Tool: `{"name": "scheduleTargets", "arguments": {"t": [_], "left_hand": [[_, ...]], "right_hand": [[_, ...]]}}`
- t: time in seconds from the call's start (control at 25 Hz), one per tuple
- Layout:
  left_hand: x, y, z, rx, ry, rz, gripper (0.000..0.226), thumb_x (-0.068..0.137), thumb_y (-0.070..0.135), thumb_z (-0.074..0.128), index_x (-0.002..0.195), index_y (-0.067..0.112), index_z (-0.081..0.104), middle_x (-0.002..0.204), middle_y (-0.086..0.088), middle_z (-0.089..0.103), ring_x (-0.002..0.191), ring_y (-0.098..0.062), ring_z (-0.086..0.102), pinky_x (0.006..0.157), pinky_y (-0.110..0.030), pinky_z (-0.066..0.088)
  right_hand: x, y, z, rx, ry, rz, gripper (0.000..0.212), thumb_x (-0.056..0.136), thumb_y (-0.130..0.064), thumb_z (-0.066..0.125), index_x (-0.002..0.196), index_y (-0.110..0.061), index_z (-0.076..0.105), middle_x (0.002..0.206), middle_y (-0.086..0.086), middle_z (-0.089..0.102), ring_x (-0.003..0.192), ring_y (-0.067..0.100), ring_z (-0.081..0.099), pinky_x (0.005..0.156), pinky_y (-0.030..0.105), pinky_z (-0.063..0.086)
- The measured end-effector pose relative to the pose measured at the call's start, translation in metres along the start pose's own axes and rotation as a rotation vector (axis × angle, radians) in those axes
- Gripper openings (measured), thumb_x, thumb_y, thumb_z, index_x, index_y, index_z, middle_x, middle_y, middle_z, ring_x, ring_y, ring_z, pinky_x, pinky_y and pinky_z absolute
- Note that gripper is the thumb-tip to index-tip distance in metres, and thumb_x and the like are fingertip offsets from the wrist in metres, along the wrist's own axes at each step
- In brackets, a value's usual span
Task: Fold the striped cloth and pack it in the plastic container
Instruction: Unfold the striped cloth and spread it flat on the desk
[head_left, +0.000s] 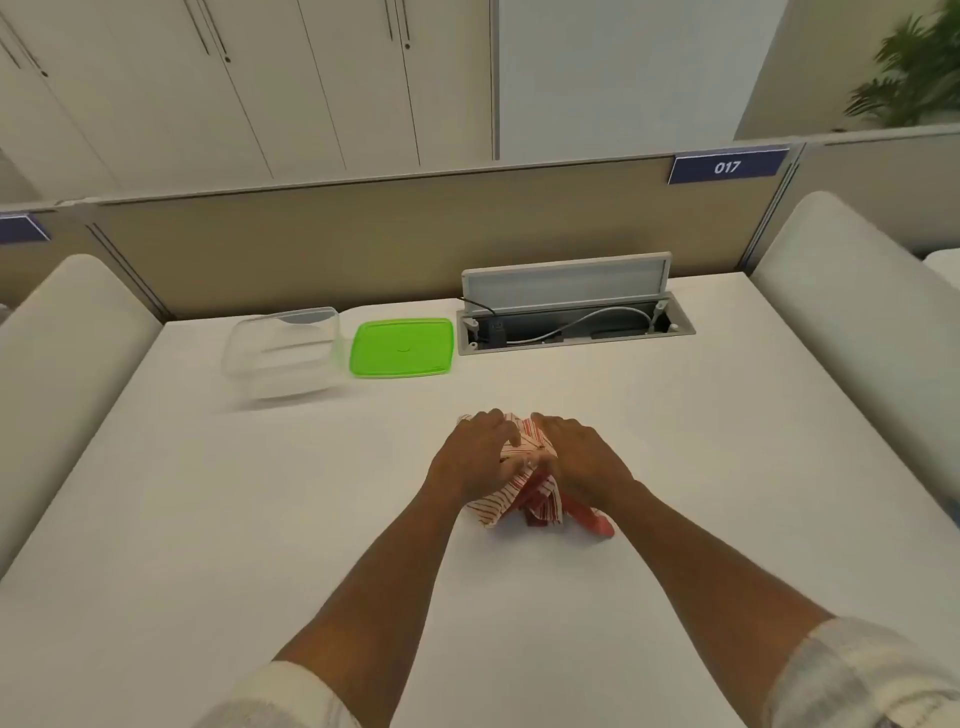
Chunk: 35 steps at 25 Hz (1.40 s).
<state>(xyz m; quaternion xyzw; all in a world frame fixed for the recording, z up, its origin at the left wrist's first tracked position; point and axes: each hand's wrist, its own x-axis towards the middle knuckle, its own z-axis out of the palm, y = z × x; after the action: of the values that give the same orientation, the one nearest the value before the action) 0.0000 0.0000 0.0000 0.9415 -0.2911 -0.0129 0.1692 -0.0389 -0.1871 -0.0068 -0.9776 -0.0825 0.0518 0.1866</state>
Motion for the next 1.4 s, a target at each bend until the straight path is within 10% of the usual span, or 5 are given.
{"name": "scheduleTargets", "arguments": {"t": [0.36,0.72,1.4], "left_hand": [[-0.010,0.015,0.006,0.083,0.020,0.110,0.054,0.073,0.065,0.057,0.107,0.023,0.054,0.109,0.001,0.055,0.098,-0.020,0.049,0.088,-0.038,0.040],[-0.006,0.019,0.008,0.091,0.067,0.021,0.022,0.087,0.023,0.046,0.106,0.015,0.056,0.098,-0.007,0.063,0.087,-0.031,0.057,0.077,-0.039,0.038],[0.009,-0.031,-0.090,0.001,0.421,-0.363,0.019,0.089,0.018,0.053,0.102,0.025,0.064,0.095,-0.007,0.072,0.087,-0.034,0.065,0.067,-0.036,0.048]], "right_hand": [[-0.008,0.019,-0.008,-0.069,-0.054,-0.066,0.071,0.087,-0.049,0.061,0.147,-0.023,0.033,0.147,0.002,0.047,0.130,0.025,0.047,0.108,0.039,0.037],[0.001,0.006,-0.008,-0.003,0.057,-0.063,0.013,0.090,-0.025,0.057,0.100,-0.026,0.065,0.097,-0.001,0.071,0.092,0.022,0.061,0.075,0.035,0.049],[0.028,-0.032,-0.146,0.161,0.686,-0.362,0.021,0.094,-0.027,0.047,0.095,-0.011,0.061,0.083,0.006,0.068,0.068,0.019,0.062,0.059,0.035,0.058]]}}
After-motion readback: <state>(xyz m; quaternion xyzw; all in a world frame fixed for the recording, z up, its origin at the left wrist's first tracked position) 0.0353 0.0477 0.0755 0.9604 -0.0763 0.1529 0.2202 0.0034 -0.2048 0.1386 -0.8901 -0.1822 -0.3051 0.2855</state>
